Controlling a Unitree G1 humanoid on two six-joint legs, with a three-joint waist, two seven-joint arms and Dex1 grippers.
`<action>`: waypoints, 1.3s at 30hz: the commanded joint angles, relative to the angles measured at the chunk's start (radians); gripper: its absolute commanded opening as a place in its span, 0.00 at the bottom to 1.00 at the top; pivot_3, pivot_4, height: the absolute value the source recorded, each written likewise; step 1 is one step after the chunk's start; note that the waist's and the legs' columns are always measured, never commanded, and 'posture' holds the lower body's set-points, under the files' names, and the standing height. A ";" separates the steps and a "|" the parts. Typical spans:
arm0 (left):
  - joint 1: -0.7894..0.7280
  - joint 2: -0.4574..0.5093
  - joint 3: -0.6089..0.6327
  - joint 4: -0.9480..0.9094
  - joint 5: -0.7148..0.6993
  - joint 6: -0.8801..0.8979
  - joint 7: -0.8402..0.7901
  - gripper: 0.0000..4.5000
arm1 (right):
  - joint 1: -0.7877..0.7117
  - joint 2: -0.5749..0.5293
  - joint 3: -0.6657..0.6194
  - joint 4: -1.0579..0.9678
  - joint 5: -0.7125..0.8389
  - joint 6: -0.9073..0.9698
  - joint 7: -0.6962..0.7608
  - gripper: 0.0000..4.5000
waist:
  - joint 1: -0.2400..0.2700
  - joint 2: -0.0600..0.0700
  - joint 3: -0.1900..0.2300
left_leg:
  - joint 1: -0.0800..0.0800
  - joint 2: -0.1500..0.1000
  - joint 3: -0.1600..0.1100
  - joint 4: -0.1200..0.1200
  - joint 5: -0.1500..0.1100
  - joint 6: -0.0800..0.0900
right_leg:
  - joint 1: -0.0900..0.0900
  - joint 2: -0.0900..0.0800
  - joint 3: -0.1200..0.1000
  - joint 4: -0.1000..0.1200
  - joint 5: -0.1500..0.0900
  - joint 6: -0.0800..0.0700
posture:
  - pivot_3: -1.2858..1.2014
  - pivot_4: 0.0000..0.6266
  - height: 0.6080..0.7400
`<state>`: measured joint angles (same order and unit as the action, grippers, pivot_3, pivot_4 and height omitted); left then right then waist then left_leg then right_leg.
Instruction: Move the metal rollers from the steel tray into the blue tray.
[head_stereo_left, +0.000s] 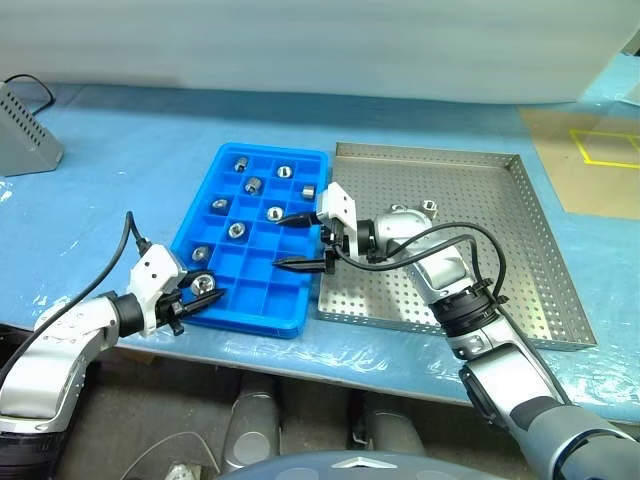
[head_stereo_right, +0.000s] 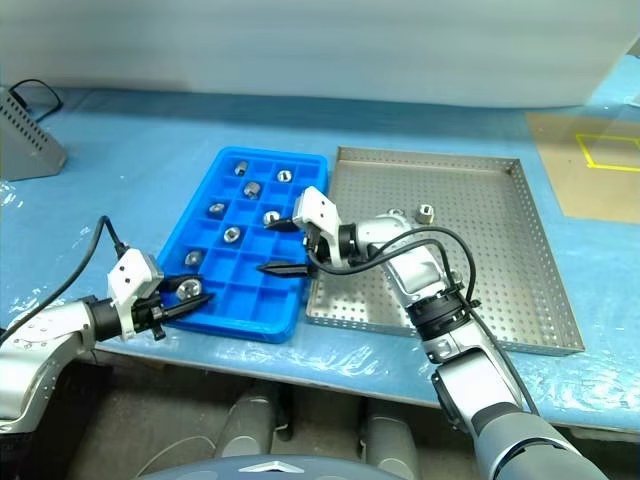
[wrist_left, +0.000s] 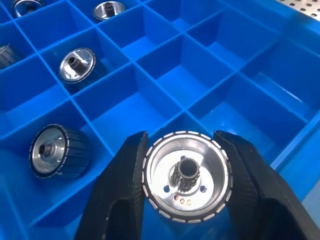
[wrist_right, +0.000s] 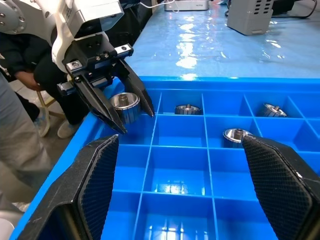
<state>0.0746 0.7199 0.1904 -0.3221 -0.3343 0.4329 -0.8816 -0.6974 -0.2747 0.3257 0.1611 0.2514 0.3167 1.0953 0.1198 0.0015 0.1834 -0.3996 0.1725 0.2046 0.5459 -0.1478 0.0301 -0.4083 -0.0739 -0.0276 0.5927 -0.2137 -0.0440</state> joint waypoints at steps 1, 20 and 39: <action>-0.023 0.002 -0.018 0.055 0.032 -0.020 0.025 0.60 | -0.001 0.003 -0.021 -0.025 0.005 -0.007 -0.011 0.90 | 0.000 0.000 0.000 | 0.000 0.000 0.000 0.000 0.000 0.000 | 0.000 0.000 0.000 0.000 0.000 0.000 | 0.58 0.24 1.00; -0.495 -0.192 -0.150 0.082 -0.102 0.102 0.083 0.75 | 0.040 -0.062 -0.243 0.022 -0.059 -0.068 -0.352 0.90 | -0.023 -0.001 -0.001 | 0.003 0.000 0.000 0.009 0.002 -0.003 | 0.000 0.000 0.002 0.015 -0.001 -0.002 | 0.50 0.24 1.00; -0.655 -0.337 -0.292 0.248 -0.063 0.065 0.050 0.75 | -0.064 0.039 -0.297 0.537 -0.194 -0.365 -0.669 0.90 | -0.097 -0.002 -0.001 | -0.012 0.001 0.000 0.022 0.000 0.002 | -0.012 0.000 0.003 0.022 -0.001 -0.002 | 0.47 0.24 1.00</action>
<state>-0.5641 0.3803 -0.1045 -0.0552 -0.3966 0.5188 -0.8251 -0.7349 -0.2331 0.0487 0.6963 0.0593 -0.0112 0.4357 0.0232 -0.0002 0.1826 -0.4111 0.1733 0.2045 0.5688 -0.1483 0.0324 -0.4201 -0.0736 -0.0250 0.6149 -0.2146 -0.0465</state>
